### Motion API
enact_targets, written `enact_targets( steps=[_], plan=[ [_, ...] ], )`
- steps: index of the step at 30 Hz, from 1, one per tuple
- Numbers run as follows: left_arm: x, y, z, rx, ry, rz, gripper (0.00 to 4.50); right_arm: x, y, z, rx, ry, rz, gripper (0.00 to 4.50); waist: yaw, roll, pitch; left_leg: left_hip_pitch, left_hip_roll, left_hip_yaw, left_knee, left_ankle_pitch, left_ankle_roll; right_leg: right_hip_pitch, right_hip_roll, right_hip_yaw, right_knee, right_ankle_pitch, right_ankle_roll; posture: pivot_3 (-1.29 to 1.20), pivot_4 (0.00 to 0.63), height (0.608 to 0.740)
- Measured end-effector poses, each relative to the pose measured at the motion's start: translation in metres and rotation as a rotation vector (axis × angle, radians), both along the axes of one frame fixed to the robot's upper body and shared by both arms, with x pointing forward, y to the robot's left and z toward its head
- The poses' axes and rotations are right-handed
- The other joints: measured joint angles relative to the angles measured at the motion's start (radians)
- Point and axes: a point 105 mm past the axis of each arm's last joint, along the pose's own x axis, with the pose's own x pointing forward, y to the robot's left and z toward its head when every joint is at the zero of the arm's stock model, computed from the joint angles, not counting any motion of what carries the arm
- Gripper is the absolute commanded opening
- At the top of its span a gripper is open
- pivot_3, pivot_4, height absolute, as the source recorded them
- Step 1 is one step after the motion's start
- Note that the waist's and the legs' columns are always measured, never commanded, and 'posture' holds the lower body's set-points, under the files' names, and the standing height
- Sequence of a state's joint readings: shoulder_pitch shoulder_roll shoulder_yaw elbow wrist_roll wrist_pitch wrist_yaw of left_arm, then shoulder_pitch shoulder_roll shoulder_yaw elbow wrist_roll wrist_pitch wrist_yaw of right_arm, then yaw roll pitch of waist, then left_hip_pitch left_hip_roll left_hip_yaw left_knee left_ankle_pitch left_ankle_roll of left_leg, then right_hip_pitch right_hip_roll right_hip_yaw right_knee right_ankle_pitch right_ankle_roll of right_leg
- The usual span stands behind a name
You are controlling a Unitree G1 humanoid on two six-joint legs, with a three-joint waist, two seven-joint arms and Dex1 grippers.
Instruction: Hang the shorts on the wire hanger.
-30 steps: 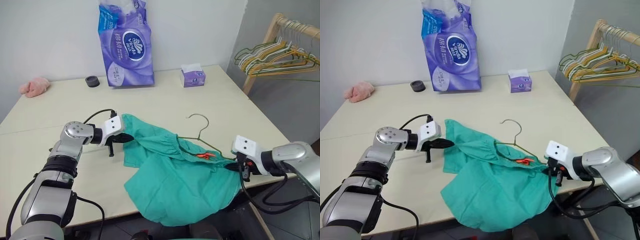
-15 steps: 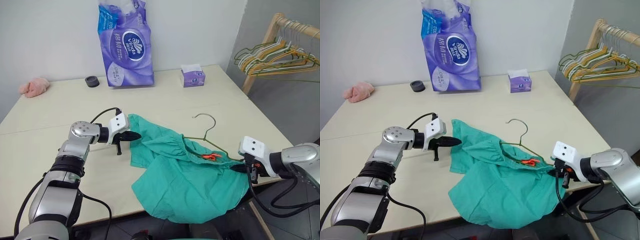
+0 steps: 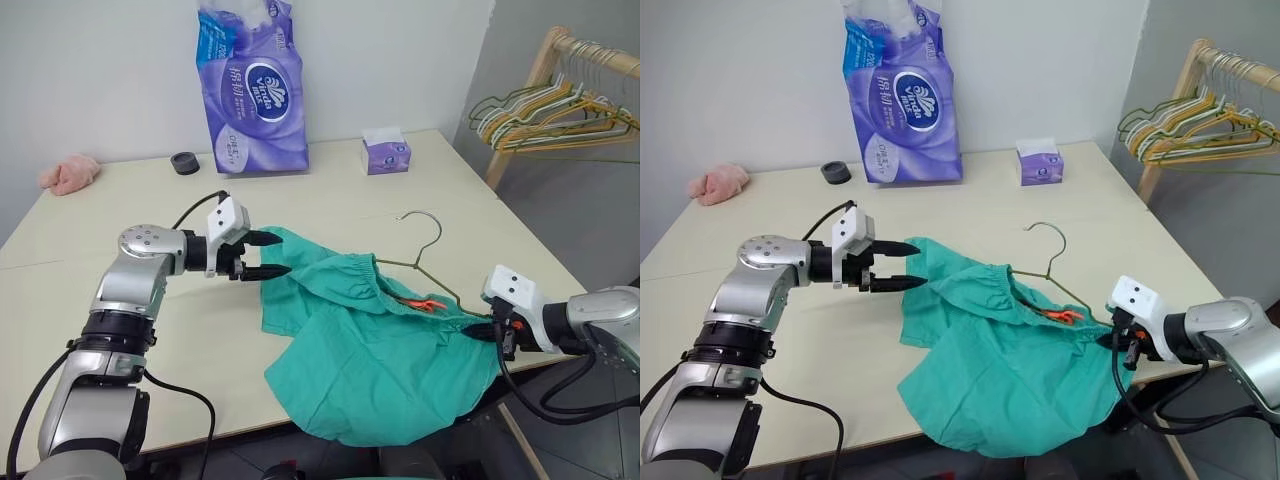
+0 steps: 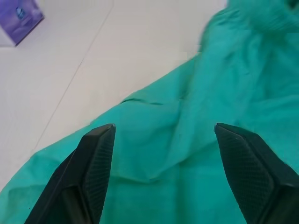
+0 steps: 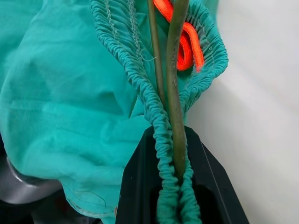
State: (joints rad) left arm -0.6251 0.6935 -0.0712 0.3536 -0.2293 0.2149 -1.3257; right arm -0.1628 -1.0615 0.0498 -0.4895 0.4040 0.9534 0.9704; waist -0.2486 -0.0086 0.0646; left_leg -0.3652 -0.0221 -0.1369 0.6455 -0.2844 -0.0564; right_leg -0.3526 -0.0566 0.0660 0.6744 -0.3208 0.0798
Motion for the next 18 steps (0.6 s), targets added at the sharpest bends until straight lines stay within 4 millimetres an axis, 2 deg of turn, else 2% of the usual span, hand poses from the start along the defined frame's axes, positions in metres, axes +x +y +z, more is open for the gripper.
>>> enact_targets(
  steps=[5, 10, 14, 18],
  plan=[
    [-0.003, -0.012, -0.018, 0.023, 0.029, -0.042, 3.51, -0.003, 0.006, 0.002, -0.002, -0.018, 0.026, 0.0, 0.001, 0.0, 0.0, 0.0, 0.0, 0.0, 0.0, 0.0, 0.0, 0.0, 0.0, 0.0, -0.001, 0.0, 0.0, -0.31, 0.048, 0.74],
    [-0.003, -0.02, -0.023, 0.021, 0.077, -0.078, 4.47, -0.002, 0.008, 0.007, -0.044, -0.077, 0.072, 0.0, -0.001, 0.0, 0.0, 0.0, -0.001, 0.001, 0.0, 0.0, 0.0, 0.0, 0.0, 0.0, -0.001, 0.0, 0.0, -0.32, 0.049, 0.74],
    [-0.002, -0.021, -0.016, 0.039, 0.051, -0.12, 4.47, 0.0, 0.01, 0.008, -0.061, -0.113, 0.1, 0.0, -0.002, 0.0, 0.0, 0.0, -0.001, 0.001, 0.0, 0.0, 0.0, 0.0, 0.0, 0.0, -0.001, 0.0, 0.0, -0.32, 0.049, 0.74],
    [-0.005, -0.022, -0.025, 0.097, 0.042, -0.161, 4.47, -0.001, 0.014, 0.008, -0.079, -0.136, 0.134, 0.0, -0.001, 0.0, 0.0, 0.0, 0.0, 0.001, 0.0, 0.0, 0.0, 0.0, 0.0, 0.0, -0.001, 0.0, 0.0, -0.32, 0.051, 0.74]
  ],
)
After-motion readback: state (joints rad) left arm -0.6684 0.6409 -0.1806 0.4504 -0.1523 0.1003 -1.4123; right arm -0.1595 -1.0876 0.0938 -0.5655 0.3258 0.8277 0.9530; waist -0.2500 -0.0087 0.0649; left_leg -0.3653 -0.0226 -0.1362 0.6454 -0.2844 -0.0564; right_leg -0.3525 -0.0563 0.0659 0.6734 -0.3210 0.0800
